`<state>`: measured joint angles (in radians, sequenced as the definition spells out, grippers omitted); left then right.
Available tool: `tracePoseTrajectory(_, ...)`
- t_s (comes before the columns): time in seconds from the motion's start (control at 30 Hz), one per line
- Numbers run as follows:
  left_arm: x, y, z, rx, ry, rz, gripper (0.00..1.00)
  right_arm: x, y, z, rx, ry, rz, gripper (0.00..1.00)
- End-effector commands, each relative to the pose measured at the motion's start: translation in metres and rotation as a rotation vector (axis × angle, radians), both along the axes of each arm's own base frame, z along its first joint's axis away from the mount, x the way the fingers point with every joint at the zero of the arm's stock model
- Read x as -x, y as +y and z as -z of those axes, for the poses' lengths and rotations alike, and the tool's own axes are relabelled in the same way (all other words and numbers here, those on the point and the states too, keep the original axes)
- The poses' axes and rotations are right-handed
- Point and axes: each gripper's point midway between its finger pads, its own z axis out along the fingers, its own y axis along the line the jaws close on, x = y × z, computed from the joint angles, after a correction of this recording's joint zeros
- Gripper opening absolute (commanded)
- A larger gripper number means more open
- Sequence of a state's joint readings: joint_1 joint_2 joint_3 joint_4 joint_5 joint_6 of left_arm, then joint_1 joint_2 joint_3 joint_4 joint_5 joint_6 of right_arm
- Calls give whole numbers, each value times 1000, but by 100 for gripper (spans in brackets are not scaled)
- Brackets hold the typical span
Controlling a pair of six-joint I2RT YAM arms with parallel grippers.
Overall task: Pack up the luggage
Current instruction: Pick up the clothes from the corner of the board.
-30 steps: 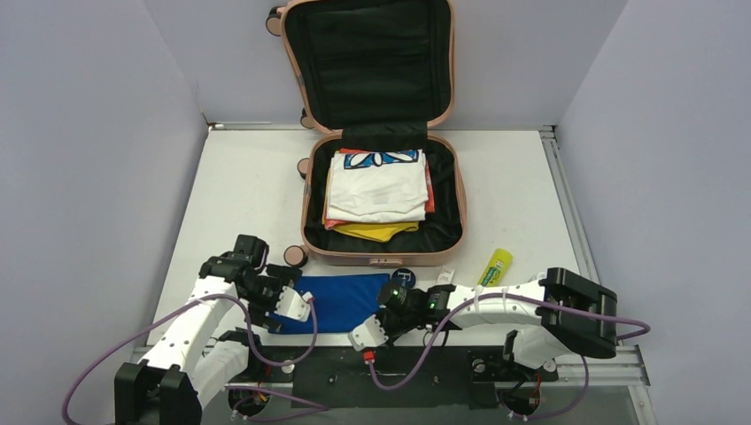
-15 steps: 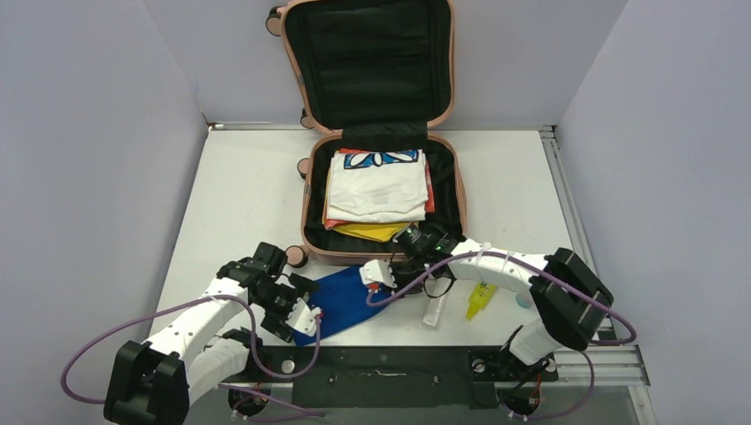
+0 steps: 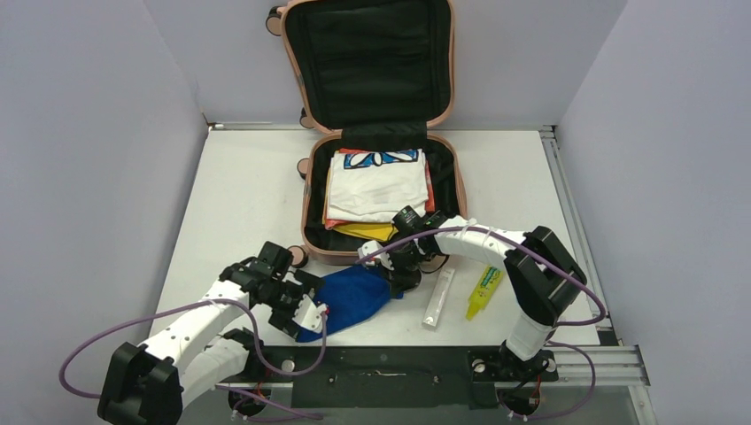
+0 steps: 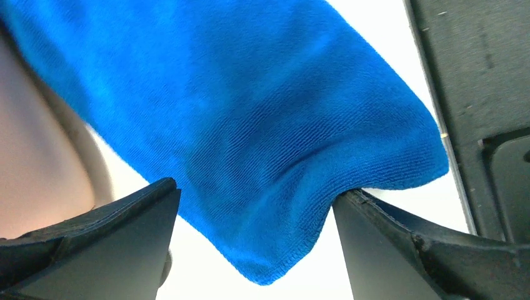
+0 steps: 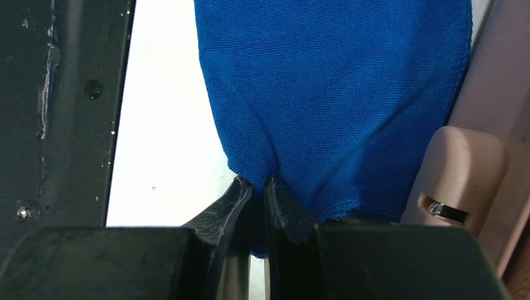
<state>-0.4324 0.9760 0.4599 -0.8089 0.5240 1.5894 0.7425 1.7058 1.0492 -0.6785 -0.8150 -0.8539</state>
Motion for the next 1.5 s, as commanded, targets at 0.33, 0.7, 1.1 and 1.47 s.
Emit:
tracePoseTrajectory(0.33, 4, -15, -83, 117, 25, -116, 97, -28, 18, -23, -127, -28, 59, 5)
tracePoseTrajectory(0.7, 31, -26, -40, 7, 111, -105, 87, -41, 21, -23, -125, 11, 104, 5)
tracePoseTrajectory(1.1, 32, -32, -16, -157, 80, -115, 77, -70, 19, -30, -195, 176, 211, 5)
tracePoseTrajectory(1.47, 29, -40, -5, -207, 48, -166, 74, -81, 13, -22, -197, 281, 274, 5)
